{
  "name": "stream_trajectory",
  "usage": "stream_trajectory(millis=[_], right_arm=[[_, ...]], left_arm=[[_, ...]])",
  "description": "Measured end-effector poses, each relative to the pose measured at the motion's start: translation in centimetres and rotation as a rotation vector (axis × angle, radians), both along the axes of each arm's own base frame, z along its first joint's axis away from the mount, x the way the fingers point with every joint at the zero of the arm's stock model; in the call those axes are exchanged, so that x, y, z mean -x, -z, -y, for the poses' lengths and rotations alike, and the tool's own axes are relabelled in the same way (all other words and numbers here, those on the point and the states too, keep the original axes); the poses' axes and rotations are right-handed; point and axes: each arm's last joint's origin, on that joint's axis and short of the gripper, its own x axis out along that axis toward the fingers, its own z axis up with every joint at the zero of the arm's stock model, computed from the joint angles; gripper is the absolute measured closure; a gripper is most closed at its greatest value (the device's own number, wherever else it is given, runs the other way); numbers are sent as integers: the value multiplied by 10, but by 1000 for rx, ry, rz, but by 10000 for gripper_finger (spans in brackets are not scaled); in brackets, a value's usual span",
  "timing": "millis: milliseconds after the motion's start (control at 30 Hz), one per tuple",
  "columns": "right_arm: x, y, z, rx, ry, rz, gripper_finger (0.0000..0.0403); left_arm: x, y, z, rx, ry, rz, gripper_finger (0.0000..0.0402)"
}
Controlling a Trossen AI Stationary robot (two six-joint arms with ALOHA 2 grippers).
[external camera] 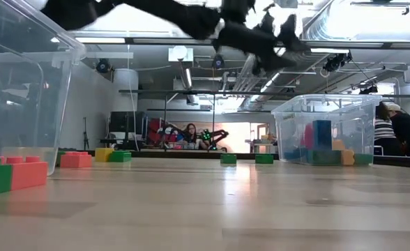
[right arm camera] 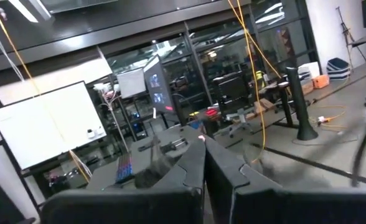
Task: Sort blocks by size
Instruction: Put the bottom large green game piece into the right transparent bin
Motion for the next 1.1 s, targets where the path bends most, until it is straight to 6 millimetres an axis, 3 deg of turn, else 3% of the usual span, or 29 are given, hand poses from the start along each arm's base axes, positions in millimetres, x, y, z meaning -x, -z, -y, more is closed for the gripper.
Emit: stream_trajectory(millis=[133,333,433,600,700,800,900,1100], right_arm=[[0,0,3,1,15,2,403],[0,1,8,1,38,-14,403],[0,3,10,0,47,-31,403],[0,9,11,-1,48,-98,403],[-1,12,11,-5,47,-127,403],[-1,13,11,-6,46,-138,403],[-1,13,11,-5,43,-142,403],[-1,18,11,-7,41,-195,403]], left_arm=[[33,-36,7,90,129,-201,133],[86,-47,46,137,246,-614,150],[108,-39,74,140,286,-668,160],[157,3,120,124,308,-721,186],[182,23,140,82,318,-796,226],[186,29,150,72,364,-895,305],[176,17,156,57,395,-968,385],[148,10,181,71,444,-1263,400]])
